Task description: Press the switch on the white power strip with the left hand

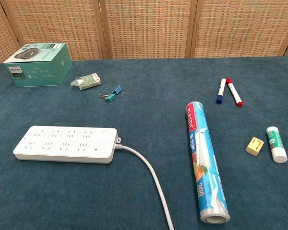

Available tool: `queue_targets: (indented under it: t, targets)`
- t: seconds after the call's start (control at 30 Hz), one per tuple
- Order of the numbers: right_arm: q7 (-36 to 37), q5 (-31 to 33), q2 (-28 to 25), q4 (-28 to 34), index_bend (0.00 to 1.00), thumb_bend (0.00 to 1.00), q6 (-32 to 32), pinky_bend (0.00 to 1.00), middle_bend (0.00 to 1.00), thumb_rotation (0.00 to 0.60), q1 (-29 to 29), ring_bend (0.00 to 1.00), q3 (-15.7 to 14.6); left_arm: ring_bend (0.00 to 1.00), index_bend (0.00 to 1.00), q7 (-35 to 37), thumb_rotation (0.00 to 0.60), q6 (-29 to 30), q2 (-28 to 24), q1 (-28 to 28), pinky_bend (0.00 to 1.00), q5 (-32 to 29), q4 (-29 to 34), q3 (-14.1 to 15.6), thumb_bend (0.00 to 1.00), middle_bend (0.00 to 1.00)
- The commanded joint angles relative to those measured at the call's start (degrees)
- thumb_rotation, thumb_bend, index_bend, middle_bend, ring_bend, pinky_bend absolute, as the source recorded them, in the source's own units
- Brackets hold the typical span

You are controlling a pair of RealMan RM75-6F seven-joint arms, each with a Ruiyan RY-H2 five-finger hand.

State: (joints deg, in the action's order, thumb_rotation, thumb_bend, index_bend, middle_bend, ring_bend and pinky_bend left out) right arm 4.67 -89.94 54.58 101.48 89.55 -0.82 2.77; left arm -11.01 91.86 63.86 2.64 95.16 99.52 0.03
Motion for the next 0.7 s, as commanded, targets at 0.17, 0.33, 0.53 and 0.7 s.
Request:
queue_targets:
  t: [0.17, 0.33, 0.53, 0.7]
  targets:
    - [-0.97, -0.01, 0.8, -0.54, 0.0, 0.0, 0.81, 0.0, 0.0, 0.6, 0.12, 0.0, 0.39, 0.0, 0.0, 0.36, 0.6, -0.21, -0.35, -0.08, 0.0, -0.28, 0.18, 0.0, 0.0, 0.0]
    - [-0.96, -0.04, 0.75, -0.29, 0.0, 0.0, 0.65, 0.0, 0.0, 0.6, 0.09, 0.0, 0.36, 0.0, 0.0, 2.1, 0.6, -0.8, -0.2, 0.39, 0.0, -0.14, 0.04, -0.13, 0.0, 0.01]
    - [-1.01, 0.25, 0.68, -0.13, 0.0, 0.0, 0.13, 0.0, 0.0, 0.6, -0.03, 0.0, 0.29, 0.92, 0.0, 8.97, 0.6, -4.07, 2.49, 2.68, 0.9, -1.14, -0.98, -0.8, 0.16, 0.96]
    - [-0.7, 0.52, 0.63, -0.27, 0.0, 0.0, -0.25, 0.0, 0.0, 0.6, -0.18, 0.0, 0.35, 1.0, 0.0, 6.66, 0.6, -10.32, 5.92, 5.83, 1.0, -1.27, -1.33, -0.16, 0.94, 1.0]
